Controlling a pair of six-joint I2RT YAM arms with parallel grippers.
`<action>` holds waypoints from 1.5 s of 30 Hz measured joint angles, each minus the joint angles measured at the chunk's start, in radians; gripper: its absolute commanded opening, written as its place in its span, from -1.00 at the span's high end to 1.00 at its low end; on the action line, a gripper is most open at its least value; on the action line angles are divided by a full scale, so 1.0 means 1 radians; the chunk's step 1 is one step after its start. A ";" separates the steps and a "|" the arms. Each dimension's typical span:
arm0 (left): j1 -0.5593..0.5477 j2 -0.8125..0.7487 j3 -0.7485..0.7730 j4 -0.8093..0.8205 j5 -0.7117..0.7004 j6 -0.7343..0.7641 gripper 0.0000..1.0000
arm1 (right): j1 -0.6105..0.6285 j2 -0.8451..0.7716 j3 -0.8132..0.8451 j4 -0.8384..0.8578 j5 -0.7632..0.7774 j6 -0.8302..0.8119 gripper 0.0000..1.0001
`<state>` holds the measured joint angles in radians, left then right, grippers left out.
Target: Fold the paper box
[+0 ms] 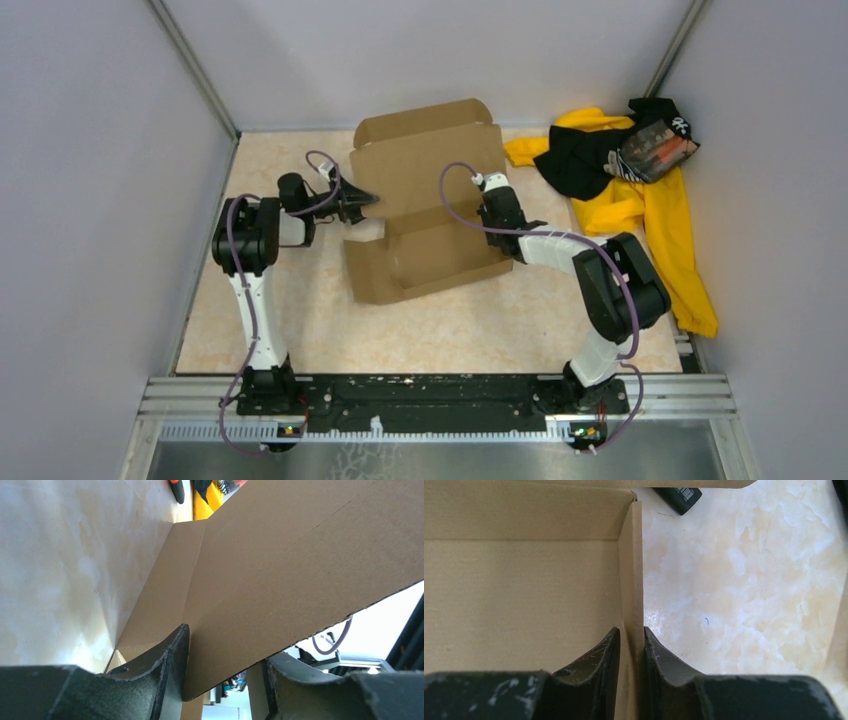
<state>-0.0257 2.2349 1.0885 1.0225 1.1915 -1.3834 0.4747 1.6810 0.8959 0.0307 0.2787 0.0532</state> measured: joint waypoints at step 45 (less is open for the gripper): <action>-0.005 -0.629 0.027 -1.202 -0.809 0.835 -0.06 | 0.010 -0.012 -0.006 0.005 -0.016 0.004 0.56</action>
<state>-0.0311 1.6058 1.1152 -0.1791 0.3828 -0.5488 0.4843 1.6688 0.8898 0.0357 0.2630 0.0570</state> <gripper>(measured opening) 0.639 0.218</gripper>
